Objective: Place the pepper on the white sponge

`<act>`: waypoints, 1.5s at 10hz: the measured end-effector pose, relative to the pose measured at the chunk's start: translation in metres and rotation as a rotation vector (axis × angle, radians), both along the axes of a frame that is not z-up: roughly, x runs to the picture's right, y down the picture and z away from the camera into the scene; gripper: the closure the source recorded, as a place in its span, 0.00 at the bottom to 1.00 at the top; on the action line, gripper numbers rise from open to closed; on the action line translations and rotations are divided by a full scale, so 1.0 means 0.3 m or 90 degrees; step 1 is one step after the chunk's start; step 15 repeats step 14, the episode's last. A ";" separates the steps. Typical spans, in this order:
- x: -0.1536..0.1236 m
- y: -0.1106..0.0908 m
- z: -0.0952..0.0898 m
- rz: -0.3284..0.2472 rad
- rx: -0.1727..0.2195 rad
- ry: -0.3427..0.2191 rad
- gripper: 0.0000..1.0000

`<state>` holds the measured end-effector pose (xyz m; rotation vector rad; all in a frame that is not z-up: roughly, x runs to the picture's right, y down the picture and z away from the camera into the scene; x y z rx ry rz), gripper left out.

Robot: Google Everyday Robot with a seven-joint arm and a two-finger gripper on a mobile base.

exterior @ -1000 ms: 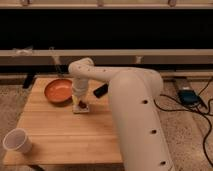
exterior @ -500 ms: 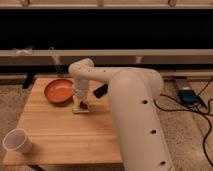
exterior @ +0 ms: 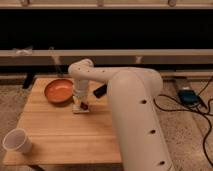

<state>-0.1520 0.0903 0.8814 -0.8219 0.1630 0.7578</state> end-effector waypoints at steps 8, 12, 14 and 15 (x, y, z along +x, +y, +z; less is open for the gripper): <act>-0.002 -0.020 -0.024 0.001 0.028 -0.001 0.20; 0.025 -0.108 -0.068 0.036 0.072 -0.010 0.20; 0.034 -0.128 -0.084 0.045 0.084 -0.012 0.20; 0.034 -0.128 -0.084 0.045 0.084 -0.012 0.20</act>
